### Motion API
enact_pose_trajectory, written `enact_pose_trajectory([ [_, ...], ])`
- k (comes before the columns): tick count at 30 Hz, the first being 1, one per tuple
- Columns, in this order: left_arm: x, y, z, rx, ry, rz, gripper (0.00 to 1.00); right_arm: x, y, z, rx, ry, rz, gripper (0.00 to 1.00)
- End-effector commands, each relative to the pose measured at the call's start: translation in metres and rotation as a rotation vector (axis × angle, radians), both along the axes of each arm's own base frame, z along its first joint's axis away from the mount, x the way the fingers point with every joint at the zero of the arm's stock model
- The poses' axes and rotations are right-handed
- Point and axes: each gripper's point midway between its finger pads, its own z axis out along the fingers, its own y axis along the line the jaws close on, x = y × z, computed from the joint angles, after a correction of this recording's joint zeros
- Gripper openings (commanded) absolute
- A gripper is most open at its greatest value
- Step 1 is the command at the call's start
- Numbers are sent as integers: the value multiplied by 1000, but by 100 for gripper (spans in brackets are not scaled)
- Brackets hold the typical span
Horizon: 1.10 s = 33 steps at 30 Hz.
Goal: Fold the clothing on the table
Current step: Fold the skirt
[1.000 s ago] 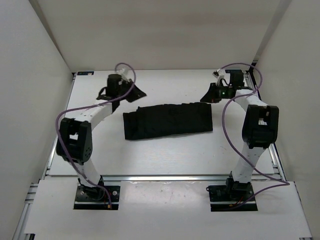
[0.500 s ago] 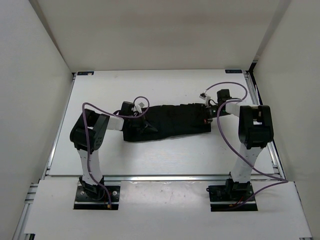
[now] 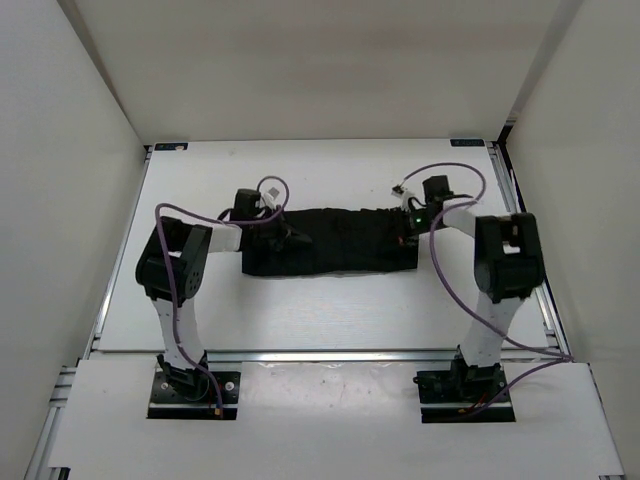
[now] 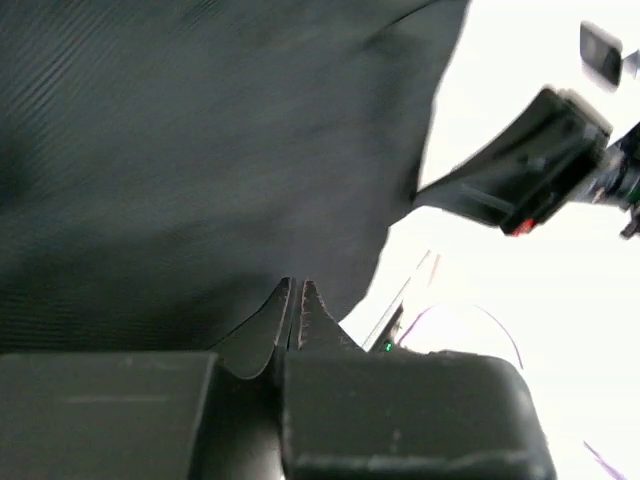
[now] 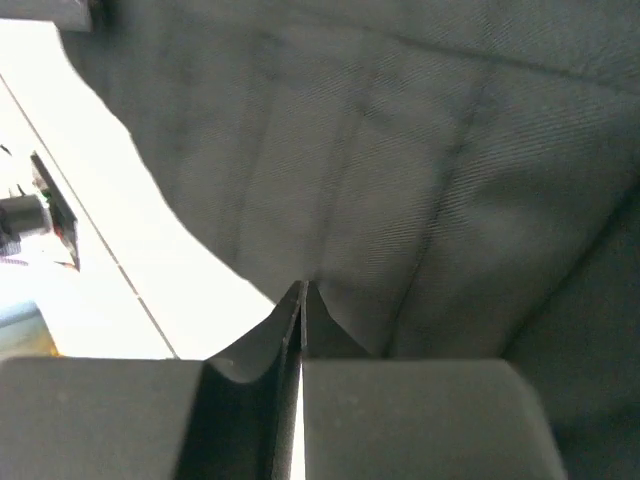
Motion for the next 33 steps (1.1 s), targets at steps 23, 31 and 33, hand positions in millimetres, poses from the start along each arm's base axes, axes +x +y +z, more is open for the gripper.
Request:
enact_pose_trajectory([
  [23,-16,65,65,371,-277,17,9,-61,-109,1,81,246,-894,100],
  [31,-18,74,57,383,-196,74,8,-11,-119,4,87,169,-955,99],
  [33,-21,73,56,388,-189,73,8,-8,-119,-6,77,190,-933,99],
])
